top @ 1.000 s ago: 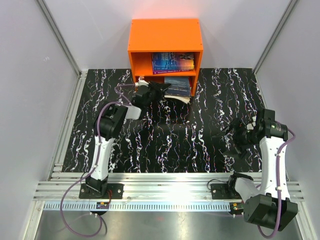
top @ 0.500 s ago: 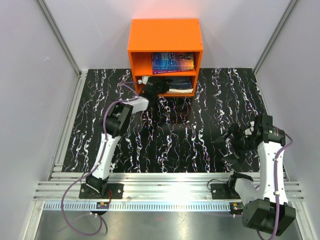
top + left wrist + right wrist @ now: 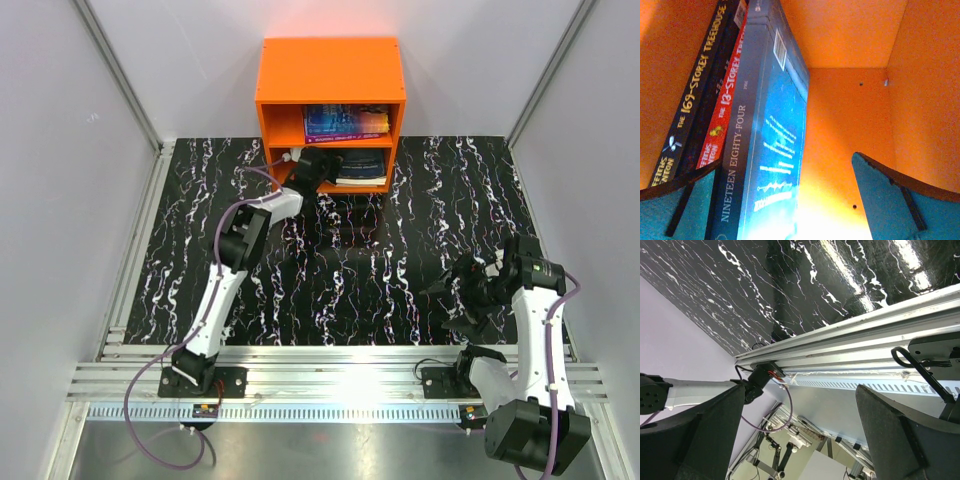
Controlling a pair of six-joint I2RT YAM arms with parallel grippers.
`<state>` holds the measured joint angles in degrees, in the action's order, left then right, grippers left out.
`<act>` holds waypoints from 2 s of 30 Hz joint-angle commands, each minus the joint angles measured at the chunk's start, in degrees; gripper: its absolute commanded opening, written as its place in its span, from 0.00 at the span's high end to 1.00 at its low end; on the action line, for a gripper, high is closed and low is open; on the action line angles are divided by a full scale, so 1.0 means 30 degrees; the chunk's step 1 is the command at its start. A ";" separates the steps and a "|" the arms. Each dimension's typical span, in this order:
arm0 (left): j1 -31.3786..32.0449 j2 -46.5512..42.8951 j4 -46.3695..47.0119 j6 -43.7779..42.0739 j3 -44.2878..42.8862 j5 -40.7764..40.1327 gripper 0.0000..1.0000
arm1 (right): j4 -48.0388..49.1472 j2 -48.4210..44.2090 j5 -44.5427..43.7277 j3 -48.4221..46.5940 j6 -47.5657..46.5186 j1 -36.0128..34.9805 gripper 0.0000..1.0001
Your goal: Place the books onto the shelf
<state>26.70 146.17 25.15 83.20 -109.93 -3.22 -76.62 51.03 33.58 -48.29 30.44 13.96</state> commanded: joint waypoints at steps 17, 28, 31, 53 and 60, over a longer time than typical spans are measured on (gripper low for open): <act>-0.1985 -0.6034 -0.9380 -0.4352 0.5263 0.5790 0.01 | 0.0901 0.0013 0.1491 0.0482 0.1046 -0.0257 0.00; -0.0171 -1.0139 -0.8704 -0.7693 0.9191 0.6408 0.50 | 0.0989 -0.0543 0.1579 0.0687 0.1164 -0.0257 0.00; 0.0474 -0.9528 -0.8588 -0.7754 0.8988 0.6406 1.00 | 0.0872 -0.0748 0.1579 0.0804 0.1163 -0.0257 0.00; 0.2204 -0.4956 -1.5967 -1.0357 0.0115 -0.1675 1.00 | -0.1471 -0.3648 0.0671 0.1682 0.1251 -0.0257 0.00; 0.2292 -0.2523 -1.6410 -1.0304 -0.3257 -0.4602 1.00 | -0.1970 -0.4526 0.0525 0.2444 0.1281 -0.0257 0.00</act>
<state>34.35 137.51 -27.62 53.76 -114.26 -8.05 -76.58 38.57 35.99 -41.58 34.17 13.52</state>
